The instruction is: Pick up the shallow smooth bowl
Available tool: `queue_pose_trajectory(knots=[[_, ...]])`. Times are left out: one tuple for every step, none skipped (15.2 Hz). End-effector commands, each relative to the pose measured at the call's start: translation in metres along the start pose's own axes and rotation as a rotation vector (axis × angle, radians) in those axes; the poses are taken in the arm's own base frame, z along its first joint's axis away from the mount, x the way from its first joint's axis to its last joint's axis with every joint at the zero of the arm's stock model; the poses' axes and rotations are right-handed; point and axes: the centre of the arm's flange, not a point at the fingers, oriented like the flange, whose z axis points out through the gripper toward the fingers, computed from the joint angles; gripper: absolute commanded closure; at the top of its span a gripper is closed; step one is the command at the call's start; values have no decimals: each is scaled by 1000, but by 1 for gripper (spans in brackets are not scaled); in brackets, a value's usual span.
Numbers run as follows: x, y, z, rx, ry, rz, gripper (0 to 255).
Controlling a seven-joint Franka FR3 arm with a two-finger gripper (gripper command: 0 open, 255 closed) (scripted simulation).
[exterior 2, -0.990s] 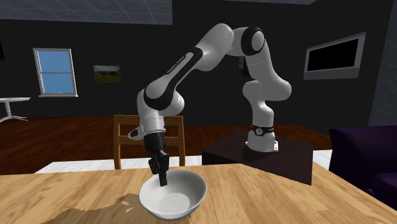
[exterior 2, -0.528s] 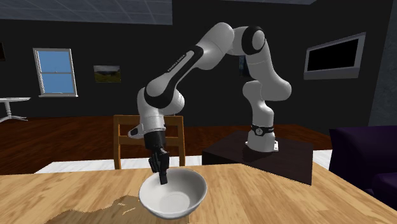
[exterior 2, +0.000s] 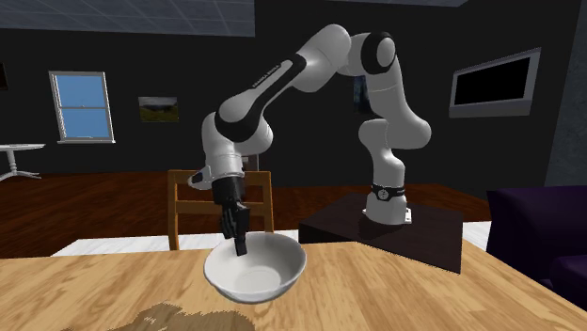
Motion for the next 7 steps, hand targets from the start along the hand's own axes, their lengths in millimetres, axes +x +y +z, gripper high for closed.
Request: queue_pose_trajectory(knots=[[1, -5, -9, 0, 0, 0, 255], [2, -8, -13, 0, 0, 0, 255], [3, -11, -18, 0, 0, 0, 255], [3, -13, -22, 0, 0, 0, 255], [4, -16, -27, 0, 0, 0, 255], [4, -17, -27, 0, 0, 0, 255], [4, -17, -27, 0, 0, 0, 255]])
